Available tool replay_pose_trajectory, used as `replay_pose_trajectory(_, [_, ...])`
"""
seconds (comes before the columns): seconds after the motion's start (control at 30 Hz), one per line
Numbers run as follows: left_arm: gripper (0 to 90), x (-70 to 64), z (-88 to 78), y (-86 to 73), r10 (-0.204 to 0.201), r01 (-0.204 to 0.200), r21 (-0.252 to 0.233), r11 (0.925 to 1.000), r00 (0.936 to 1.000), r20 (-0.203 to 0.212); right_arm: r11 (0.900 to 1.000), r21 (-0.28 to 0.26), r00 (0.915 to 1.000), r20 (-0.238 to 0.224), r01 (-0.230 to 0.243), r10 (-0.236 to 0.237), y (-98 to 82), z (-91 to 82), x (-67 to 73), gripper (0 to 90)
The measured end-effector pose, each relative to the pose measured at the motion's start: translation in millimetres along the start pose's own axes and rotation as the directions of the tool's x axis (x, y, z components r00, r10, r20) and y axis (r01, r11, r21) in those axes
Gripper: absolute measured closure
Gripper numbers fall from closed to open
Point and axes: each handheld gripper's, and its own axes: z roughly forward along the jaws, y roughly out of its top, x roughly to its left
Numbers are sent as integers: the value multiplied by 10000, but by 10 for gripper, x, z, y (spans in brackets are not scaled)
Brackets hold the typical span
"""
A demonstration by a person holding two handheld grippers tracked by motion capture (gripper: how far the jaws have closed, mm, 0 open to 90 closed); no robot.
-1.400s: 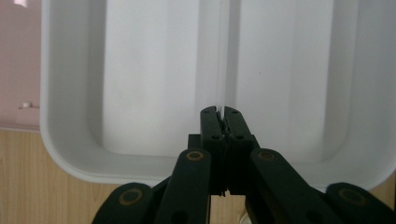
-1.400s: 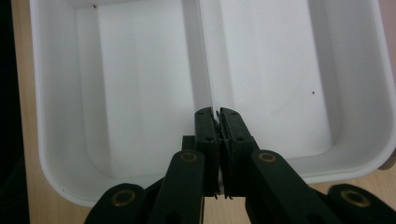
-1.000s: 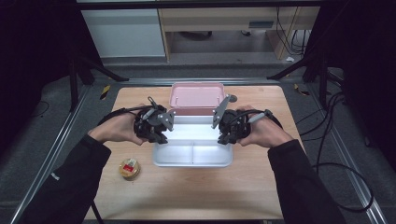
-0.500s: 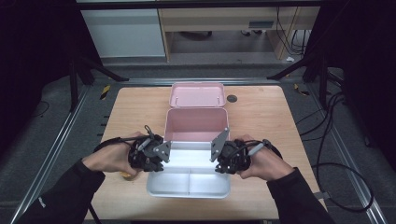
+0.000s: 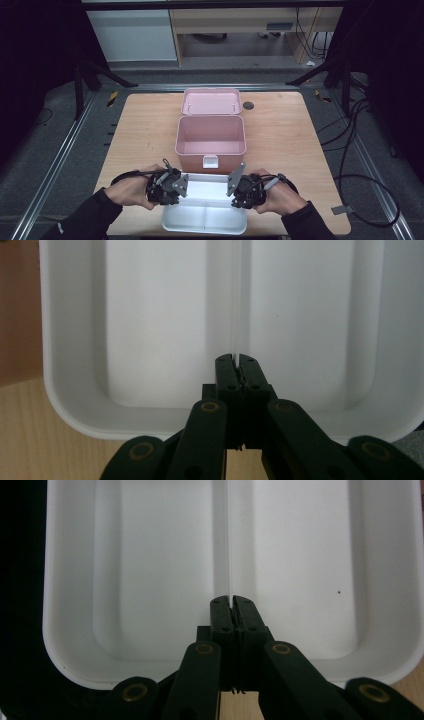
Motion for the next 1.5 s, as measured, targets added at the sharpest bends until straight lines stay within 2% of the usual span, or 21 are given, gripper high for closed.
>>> replay_pose_trajectory(0.13, [895,61,199,-21,-43,43,27,10000,10000,85,9998,128,9999,-54,-125,126,-77,172,-59,886])
replay_pose_trajectory(0.23, [894,125,329,-31,-124,124,36,9999,9999,-1,9996,244,9998,115,-162,159,-124,289,-118,882])
replay_pose_trajectory(0.37, [895,180,483,-31,-385,384,84,9992,9992,102,9982,469,9992,197,-365,356,-169,415,-205,873])
replay_pose_trajectory(0.4, [894,186,518,-32,-339,339,108,9994,9994,28,9972,543,9985,217,-513,501,-179,442,-218,871])
replay_pose_trajectory(0.5, [893,206,599,-47,-504,503,96,9987,9987,113,9961,624,9979,190,-629,618,-206,515,-248,868])
replay_pose_trajectory(0.73, [884,184,712,-33,-483,482,437,9979,9988,20,9953,679,9971,371,-683,659,-221,594,-261,849])
replay_pose_trajectory(0.77, [884,186,717,-33,-551,548,383,9978,9985,52,9959,559,9969,360,-717,697,-218,595,-259,840])
replay_pose_trajectory(0.8, [846,196,695,-37,-652,651,166,9977,9978,81,9948,293,9948,331,-974,964,-204,566,-242,793])
replay_pose_trajectory(0.9, [760,200,578,-62,-793,792,-338,9963,9969,-4,9923,-225,9912,488,-1217,1227,-196,491,-231,724])
replay_pose_trajectory(1.0, [685,191,419,-126,-1074,1043,-911,9904,9938,-294,9822,-1043,9828,825,-1563,1651,-223,362,-238,635])
replay_pose_trajectory(1.1, [611,194,308,-219,-1449,1369,-1247,9827,9878,-571,9600,-1777,9634,1202,-2164,2394,-296,224,-251,554])
replay_pose_trajectory(1.23, [532,220,209,-371,-2137,1966,-1560,9680,9716,-1020,9218,-2374,9174,1844,-3066,3527,-439,66,-280,485])
replay_pose_trajectory(1.37, [472,273,118,-548,-3053,2782,-1954,9404,9440,-1254,8846,-2894,8684,2358,-3657,4361,-622,-28,-330,418])
replay_pose_trajectory(1.5, [422,338,52,-732,-3959,3610,-2212,9060,9075,-1406,8436,-3267,8150,2660,-4262,5148,-827,-58,-408,408])
